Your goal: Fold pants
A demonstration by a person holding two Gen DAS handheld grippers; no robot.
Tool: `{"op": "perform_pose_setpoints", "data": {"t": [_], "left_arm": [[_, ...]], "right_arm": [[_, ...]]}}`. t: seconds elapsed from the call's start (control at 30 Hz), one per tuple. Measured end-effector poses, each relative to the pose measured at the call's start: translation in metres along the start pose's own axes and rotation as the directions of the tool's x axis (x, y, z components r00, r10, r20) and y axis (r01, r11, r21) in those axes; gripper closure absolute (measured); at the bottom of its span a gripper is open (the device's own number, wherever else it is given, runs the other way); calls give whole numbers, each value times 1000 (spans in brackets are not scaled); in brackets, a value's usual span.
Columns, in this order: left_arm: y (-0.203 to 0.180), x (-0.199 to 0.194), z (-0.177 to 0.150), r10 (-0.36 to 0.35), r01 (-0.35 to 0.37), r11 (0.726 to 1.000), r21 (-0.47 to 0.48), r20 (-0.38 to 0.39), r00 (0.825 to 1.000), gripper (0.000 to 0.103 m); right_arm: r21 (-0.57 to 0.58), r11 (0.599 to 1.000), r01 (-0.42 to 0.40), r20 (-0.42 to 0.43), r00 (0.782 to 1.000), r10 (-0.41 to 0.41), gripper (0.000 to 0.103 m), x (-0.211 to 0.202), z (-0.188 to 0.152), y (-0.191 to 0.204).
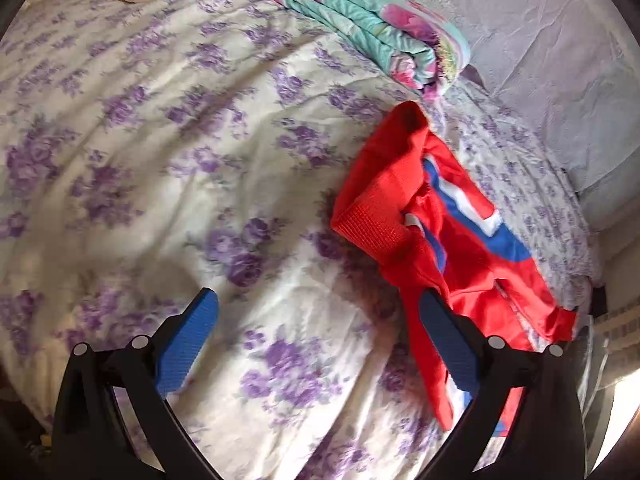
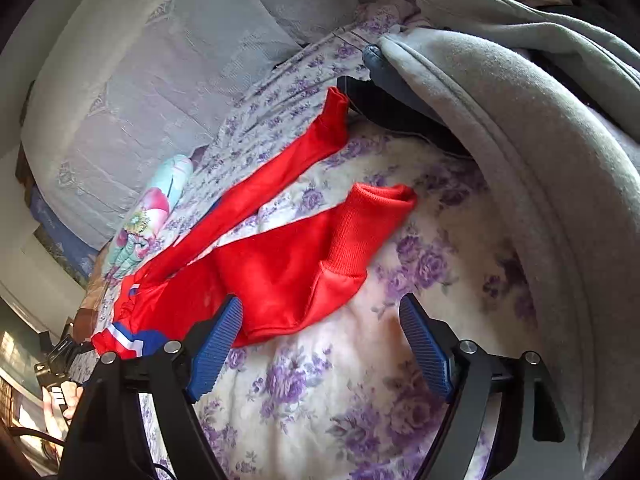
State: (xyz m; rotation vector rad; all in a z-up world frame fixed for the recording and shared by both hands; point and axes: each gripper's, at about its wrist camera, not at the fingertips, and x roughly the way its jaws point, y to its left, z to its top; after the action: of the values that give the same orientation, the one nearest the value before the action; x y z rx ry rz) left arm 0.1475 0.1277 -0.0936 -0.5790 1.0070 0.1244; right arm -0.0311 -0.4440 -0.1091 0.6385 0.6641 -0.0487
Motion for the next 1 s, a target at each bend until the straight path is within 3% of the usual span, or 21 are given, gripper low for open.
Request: {"op": "perform_pose_setpoints", "data": {"t": [0.17, 0.37, 0.47, 0.6, 0.7, 0.8, 0.83, 0.87, 0.93, 0.97, 1.0], "left_arm": [[16, -20, -3, -33, 34, 999, -39, 29, 999, 5], [-3, 14, -4, -151, 145, 987, -67, -87, 985, 5], [-21, 20, -2, -175, 171, 984, -54, -67, 982, 5], [-40, 23, 1, -195, 192, 981, -40, -70, 978, 5], [-54, 31, 0, -175, 177, 984, 20, -87, 981, 5], [-42, 50, 10, -176, 174, 984, -33, -97, 980, 5], [-41, 46, 14, -178, 177, 984, -29, -62, 982, 10], [-41, 42, 14, -156, 155, 988, -22, -38, 987, 29], [-38, 39, 12, -163, 163, 986, -21, -22, 986, 52], [-36, 39, 11, -168, 168, 986, -21, -22, 985, 71], [-33, 39, 10, -179, 178, 984, -26, -26, 984, 77]], "right_arm": [[-78, 997, 8, -2, 1000, -8, 21, -3, -3, 14], [-110, 994, -5, 4, 1000, 5, 21, 1, -3, 27], [-119, 992, -37, -3, 999, 37, 22, 1, -5, 31], [-170, 985, -41, -17, 999, 39, 42, 0, -9, 36], [-165, 986, -31, -20, 999, 29, 49, 2, -10, 30], [-101, 995, -23, -43, 999, 19, 54, 9, -5, 14], [-82, 996, -22, -49, 999, 18, 54, 12, -4, 11], [-50, 998, -29, -57, 998, 26, 54, 14, -3, 5], [-7, 999, -45, -60, 997, 45, 54, 15, -1, -1], [10, 999, -48, -59, 997, 48, 54, 16, 0, -3], [23, 999, -46, -54, 997, 48, 54, 17, 1, -5]]}}
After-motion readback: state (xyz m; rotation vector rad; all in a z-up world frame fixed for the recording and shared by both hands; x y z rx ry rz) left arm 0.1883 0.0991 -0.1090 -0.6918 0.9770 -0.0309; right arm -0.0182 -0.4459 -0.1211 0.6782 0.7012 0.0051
